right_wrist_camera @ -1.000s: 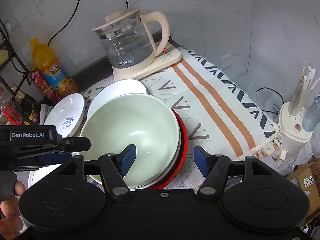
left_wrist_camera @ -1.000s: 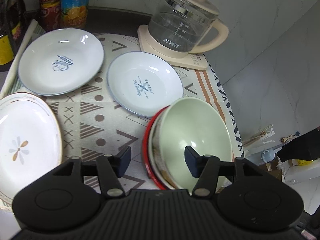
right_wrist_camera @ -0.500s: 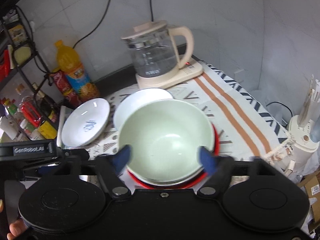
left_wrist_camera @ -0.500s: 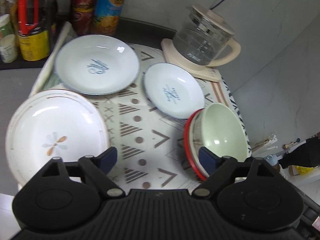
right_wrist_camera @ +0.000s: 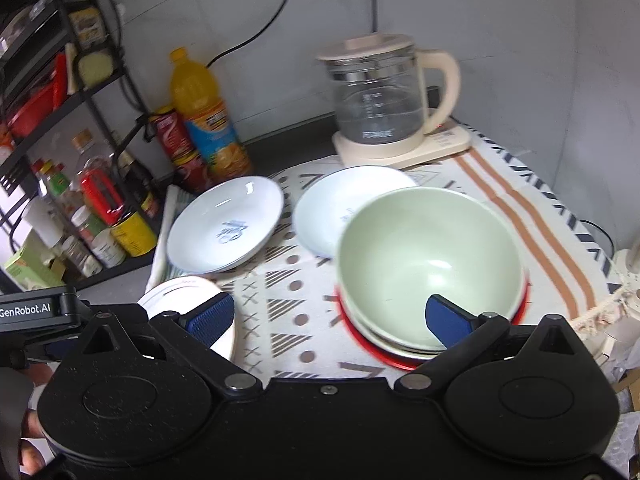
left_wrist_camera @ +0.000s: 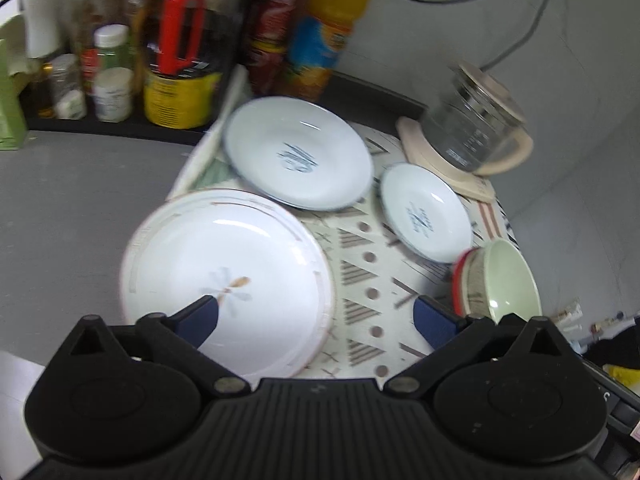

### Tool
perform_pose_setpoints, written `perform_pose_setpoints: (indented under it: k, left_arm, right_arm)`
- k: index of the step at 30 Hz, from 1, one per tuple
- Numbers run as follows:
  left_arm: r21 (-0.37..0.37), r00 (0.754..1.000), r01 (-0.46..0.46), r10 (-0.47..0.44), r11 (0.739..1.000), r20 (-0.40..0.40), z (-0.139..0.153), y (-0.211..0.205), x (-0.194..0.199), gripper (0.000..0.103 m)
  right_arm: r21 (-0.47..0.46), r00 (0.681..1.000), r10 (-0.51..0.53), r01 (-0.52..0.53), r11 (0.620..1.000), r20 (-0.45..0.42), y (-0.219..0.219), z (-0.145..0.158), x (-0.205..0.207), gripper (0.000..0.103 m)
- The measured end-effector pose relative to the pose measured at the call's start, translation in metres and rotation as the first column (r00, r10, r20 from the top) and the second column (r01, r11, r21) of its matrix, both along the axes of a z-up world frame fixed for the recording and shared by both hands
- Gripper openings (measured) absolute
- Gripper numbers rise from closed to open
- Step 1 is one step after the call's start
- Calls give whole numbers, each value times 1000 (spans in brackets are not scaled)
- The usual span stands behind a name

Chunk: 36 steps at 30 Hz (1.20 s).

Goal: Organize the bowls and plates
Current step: 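Withdraw the right tool from the bowl stack toward the white plates, then grasp the rim of the white 'Sweet' plate with the right tool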

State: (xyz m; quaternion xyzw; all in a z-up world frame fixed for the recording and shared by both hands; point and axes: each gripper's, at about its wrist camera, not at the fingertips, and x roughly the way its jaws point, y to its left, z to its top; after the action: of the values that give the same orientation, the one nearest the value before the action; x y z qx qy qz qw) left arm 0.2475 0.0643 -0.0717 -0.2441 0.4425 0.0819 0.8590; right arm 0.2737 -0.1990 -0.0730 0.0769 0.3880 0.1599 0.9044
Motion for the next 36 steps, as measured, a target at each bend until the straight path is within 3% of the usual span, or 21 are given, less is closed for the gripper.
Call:
perform_pose_setpoints:
  k: [15, 24, 36]
  left_arm:
    - [42, 995, -101, 100, 994, 22, 8, 50, -40, 103]
    - [33, 987, -156, 157, 987, -22, 5, 66, -53, 102]
    - [29, 979, -196, 198, 980, -48, -5, 81, -35, 101]
  right_arm:
    - [-12, 991, 135, -135, 991, -21, 55, 2, -18, 103]
    - [-30, 976, 215, -216, 976, -38, 81, 2, -27, 103]
    - [-47, 971, 235, -236, 971, -36, 98, -8, -7, 102]
